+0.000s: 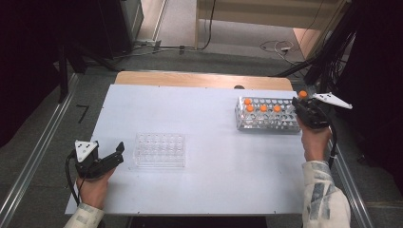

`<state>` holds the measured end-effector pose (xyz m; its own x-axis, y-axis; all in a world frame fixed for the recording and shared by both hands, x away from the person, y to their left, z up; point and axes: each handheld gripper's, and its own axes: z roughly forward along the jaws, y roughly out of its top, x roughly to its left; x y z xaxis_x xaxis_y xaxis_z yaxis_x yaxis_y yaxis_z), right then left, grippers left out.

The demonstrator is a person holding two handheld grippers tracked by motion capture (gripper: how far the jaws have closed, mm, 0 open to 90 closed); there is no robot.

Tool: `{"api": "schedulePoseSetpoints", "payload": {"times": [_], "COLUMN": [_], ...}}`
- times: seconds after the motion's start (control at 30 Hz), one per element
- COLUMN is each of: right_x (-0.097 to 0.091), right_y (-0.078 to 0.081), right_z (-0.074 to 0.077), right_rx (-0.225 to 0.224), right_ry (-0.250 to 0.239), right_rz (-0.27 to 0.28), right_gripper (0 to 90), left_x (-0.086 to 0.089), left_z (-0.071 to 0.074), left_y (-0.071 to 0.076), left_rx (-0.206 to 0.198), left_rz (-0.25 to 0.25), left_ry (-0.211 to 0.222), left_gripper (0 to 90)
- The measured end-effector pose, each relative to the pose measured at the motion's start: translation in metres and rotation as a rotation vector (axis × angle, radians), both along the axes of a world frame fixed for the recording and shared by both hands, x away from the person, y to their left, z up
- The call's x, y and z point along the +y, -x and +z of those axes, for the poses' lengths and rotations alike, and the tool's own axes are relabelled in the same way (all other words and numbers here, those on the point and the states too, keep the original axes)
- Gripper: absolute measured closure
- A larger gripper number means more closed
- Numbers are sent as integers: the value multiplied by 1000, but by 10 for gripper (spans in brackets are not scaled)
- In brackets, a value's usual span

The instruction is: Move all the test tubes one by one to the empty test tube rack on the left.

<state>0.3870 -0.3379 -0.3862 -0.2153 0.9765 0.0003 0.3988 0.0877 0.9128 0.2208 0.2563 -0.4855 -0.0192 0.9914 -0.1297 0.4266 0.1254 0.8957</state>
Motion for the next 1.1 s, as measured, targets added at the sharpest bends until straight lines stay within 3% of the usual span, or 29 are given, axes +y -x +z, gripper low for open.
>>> {"api": "schedulePoseSetpoints", "payload": {"times": [0.3, 0.33, 0.5, 0.63, 0.77, 1.1], "right_x": [3, 6, 15, 20, 27, 51], "right_y": [40, 50, 70, 77, 80, 84], "right_z": [-7, -9, -18, -26, -32, -39], "right_rx": [23, 22, 35, 52, 68, 87], "right_ry": [-34, -38, -37, -29, -21, -6], "right_rz": [82, 103, 148, 171, 188, 255], "right_gripper": [717, 717, 717, 717, 717, 717], "left_x": [-1, -2, -8, -15, -28, -48], "left_z": [4, 6, 14, 22, 29, 40], "left_y": [1, 2, 3, 2, 0, -12], "left_rx": [-24, -29, -53, -58, -66, -62], "left_rz": [8, 4, -31, -67, -115, -188], "left_ry": [13, 16, 26, 27, -15, -3], "left_gripper": [131, 131, 132, 135, 136, 142]}}
